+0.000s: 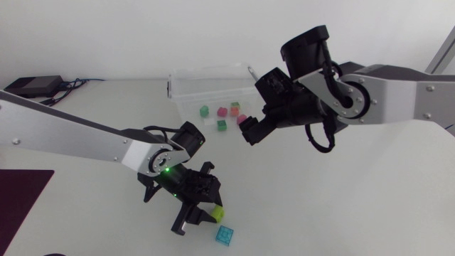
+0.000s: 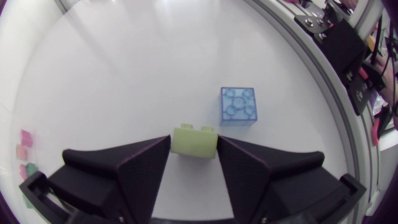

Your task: Pick up the duplo bricks and place them in the container

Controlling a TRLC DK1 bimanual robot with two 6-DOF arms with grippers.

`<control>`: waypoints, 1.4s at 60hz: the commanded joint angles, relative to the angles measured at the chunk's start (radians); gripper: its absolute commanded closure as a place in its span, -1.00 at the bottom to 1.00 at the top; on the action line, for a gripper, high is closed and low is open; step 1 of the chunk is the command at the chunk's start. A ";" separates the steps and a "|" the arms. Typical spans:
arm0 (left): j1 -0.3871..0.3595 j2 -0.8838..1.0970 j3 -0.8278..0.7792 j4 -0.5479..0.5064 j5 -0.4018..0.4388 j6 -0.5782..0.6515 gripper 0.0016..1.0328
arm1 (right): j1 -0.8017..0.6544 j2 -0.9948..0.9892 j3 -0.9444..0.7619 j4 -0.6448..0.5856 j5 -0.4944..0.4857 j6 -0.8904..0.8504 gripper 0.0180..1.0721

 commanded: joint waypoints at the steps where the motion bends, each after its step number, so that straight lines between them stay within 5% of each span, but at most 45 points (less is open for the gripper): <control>1: -0.008 0.021 0.022 -0.019 0.010 0.033 0.66 | 0.026 -0.039 -0.061 0.015 -0.004 0.027 -0.91; 19: 0.038 -0.060 0.019 -0.096 0.016 0.016 0.68 | 0.109 -0.138 -0.201 0.010 -0.010 0.014 -0.91; 52: 0.301 -0.350 -0.049 -0.127 0.079 -0.084 0.68 | 0.244 -0.080 -0.294 -0.023 -0.073 -0.002 -0.91; 84: 0.438 -0.468 -0.072 -0.122 0.128 -0.219 0.68 | 0.362 0.012 -0.275 -0.132 -0.082 0.000 -0.91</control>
